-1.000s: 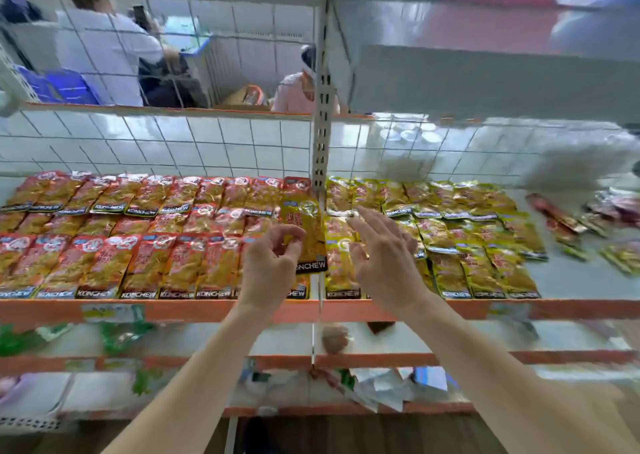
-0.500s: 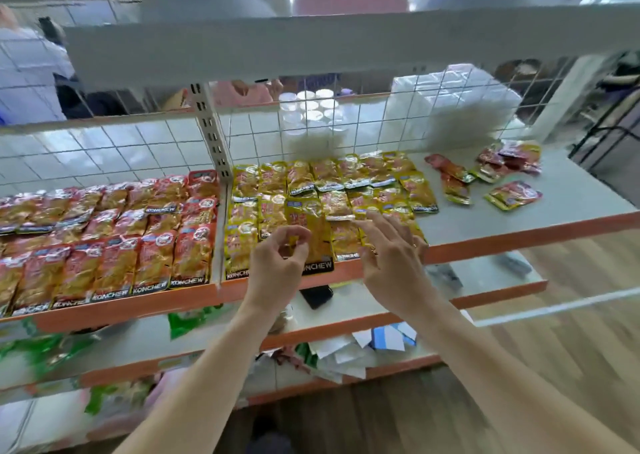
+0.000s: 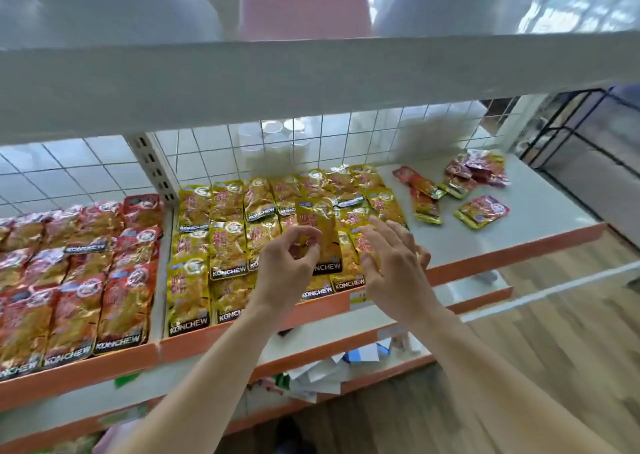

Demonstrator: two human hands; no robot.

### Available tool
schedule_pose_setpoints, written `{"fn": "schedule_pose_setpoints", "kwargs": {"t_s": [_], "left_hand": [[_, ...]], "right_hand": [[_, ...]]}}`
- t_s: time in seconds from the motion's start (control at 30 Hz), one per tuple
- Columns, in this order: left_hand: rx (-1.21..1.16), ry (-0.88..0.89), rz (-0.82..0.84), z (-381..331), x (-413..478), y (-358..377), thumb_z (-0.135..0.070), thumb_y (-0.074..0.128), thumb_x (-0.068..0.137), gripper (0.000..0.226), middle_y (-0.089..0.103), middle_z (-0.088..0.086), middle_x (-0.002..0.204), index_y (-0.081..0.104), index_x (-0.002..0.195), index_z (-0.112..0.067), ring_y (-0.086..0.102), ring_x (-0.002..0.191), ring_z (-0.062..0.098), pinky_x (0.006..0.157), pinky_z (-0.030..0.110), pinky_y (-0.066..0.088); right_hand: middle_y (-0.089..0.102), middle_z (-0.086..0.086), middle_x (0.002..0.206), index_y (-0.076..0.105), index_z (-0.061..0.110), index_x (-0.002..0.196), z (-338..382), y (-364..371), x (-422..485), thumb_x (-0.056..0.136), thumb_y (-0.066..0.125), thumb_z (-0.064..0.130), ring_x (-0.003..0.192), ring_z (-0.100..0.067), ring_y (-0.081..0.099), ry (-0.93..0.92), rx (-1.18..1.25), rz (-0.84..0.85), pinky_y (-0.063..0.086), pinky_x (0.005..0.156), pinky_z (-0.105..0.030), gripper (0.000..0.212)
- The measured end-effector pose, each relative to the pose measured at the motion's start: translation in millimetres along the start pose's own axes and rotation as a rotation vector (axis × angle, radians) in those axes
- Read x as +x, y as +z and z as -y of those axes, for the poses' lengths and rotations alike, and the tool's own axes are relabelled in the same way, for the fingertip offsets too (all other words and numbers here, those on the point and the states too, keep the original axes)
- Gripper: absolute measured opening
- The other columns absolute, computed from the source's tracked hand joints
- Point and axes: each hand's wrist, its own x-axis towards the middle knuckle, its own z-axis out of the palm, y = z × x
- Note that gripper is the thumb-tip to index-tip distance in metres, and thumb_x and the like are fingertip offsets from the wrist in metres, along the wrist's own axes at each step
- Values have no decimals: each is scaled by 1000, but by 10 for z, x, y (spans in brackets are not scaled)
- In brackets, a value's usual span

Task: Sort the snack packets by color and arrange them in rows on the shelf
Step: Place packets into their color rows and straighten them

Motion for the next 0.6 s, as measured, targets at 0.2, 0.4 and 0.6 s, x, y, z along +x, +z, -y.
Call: {"fn": "schedule_pose_setpoints", "kwargs": {"t_s": [0.2, 0.4, 0.6], "left_hand": [[-9, 20, 26, 57, 360, 176, -10, 69, 92, 18, 71, -6, 89, 73, 101, -25, 64, 73, 10, 65, 23, 53], [3, 46, 45, 92, 527, 394, -8, 70, 91, 20, 72, -9, 88, 73, 101, -26, 64, 71, 13, 66, 29, 54], [104, 48, 44, 71, 697, 665, -16, 73, 90, 20, 71, -19, 100, 74, 107, -27, 62, 86, -1, 75, 17, 51]], "right_hand": [[33, 9, 159, 50, 31, 143, -94, -10, 260, 96, 57, 19, 148, -15, 19, -9, -19, -31, 16, 109, -45, 49], [31, 9, 161, 48, 31, 145, -325, 26, 444, 95, 51, 27, 149, -14, 16, 13, -23, -24, 15, 109, -45, 50], [31, 7, 161, 48, 30, 145, -590, -14, 749, 95, 55, 21, 150, -15, 16, -15, -25, 5, 11, 110, -43, 52]]}}
